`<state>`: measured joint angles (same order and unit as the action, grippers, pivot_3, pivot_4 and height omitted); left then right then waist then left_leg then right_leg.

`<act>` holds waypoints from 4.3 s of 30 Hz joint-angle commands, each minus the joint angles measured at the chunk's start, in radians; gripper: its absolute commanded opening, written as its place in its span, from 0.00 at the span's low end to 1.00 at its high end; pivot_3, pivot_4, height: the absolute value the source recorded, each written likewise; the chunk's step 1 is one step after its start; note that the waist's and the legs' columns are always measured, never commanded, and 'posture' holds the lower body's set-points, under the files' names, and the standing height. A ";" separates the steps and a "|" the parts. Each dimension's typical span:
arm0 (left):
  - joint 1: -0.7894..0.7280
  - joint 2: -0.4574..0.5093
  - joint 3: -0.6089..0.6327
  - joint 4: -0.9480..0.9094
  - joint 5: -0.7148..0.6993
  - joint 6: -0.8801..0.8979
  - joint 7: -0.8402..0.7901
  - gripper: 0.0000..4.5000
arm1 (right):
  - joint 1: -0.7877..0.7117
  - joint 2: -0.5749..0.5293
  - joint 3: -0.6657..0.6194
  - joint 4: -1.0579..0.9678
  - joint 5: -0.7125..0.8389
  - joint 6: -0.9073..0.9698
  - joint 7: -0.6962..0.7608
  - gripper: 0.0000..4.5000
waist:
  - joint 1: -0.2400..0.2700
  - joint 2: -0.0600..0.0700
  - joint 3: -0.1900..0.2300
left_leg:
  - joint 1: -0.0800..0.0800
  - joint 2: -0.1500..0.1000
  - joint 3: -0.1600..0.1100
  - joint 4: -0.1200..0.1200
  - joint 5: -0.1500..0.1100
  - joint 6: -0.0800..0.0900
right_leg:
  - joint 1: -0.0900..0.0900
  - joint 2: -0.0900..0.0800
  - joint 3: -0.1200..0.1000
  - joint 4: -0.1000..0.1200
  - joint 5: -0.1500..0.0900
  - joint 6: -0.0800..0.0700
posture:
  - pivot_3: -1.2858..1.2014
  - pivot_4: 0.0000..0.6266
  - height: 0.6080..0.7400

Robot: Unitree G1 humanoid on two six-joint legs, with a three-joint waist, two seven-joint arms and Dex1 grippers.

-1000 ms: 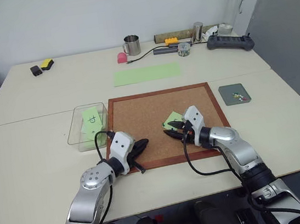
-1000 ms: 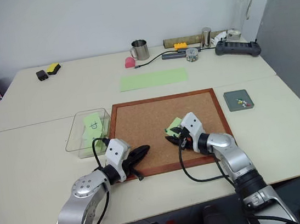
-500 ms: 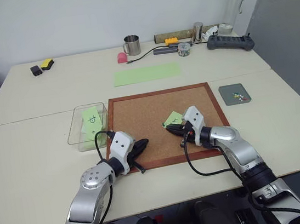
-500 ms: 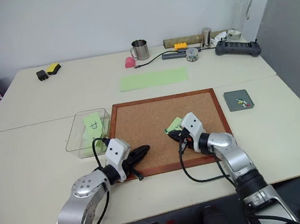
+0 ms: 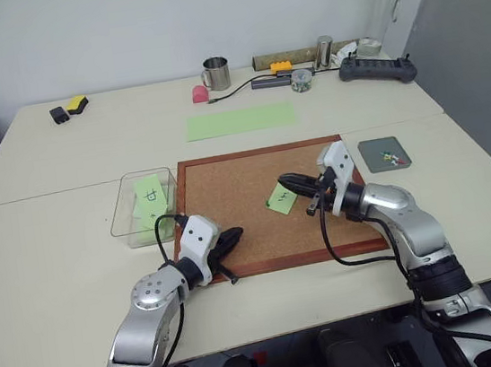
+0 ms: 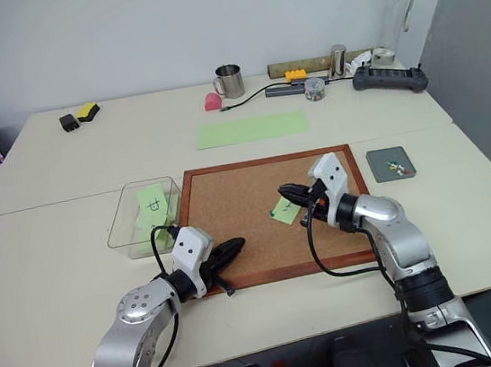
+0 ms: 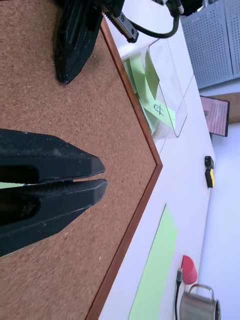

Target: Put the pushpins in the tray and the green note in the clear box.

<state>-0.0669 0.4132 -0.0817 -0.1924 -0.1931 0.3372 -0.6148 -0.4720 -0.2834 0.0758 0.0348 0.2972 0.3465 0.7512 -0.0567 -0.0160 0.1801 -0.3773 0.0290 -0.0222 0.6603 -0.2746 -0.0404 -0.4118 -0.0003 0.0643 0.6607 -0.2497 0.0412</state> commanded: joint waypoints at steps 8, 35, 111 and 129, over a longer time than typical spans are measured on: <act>0.024 0.019 -0.010 0.040 0.014 0.011 -0.014 0.00 | -0.154 -0.165 -0.256 0.341 -0.070 -0.075 -0.251 0.00 | 0.000 0.000 0.000 | 0.000 0.000 0.001 0.000 0.000 0.000 | 0.000 0.000 0.001 0.000 0.000 -0.001 | 0.52 0.24 1.00; 0.026 0.019 -0.008 0.056 0.019 -0.010 -0.017 0.00 | -0.275 -0.187 -0.253 0.640 -0.054 -0.277 -0.149 0.72 | -0.004 0.000 0.000 | 0.002 0.000 0.006 0.000 0.000 0.001 | 0.000 0.000 0.006 0.000 0.001 -0.001 | 0.52 0.24 1.00; -0.076 -0.057 0.023 -0.025 -0.096 0.132 0.021 0.00 | -0.127 -0.051 0.064 0.025 -0.207 -0.232 -0.053 0.01 | 0.008 -0.001 0.001 | -0.003 0.000 0.000 0.002 0.000 0.001 | -0.003 0.000 -0.001 0.002 0.000 -0.001 | 0.52 0.24 1.00; -0.240 -0.144 0.047 -0.083 -0.227 0.208 0.048 0.00 | -0.169 0.235 -0.245 -0.143 0.184 0.163 -0.448 0.01 | 0.015 -0.004 0.002 | -0.007 0.000 0.000 0.001 0.000 0.001 | -0.007 0.000 0.000 0.003 0.003 -0.005 | 0.52 0.24 1.00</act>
<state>-0.2877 0.2785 -0.0501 -0.2406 -0.3956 0.5598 -0.5719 -0.6099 -0.0558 -0.1357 -0.0412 0.4263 0.4788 0.3354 -0.0420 -0.0201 0.1825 -0.3845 0.0289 -0.0222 0.6617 -0.2749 -0.0399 -0.4192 -0.0006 0.0639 0.6636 -0.2468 0.0361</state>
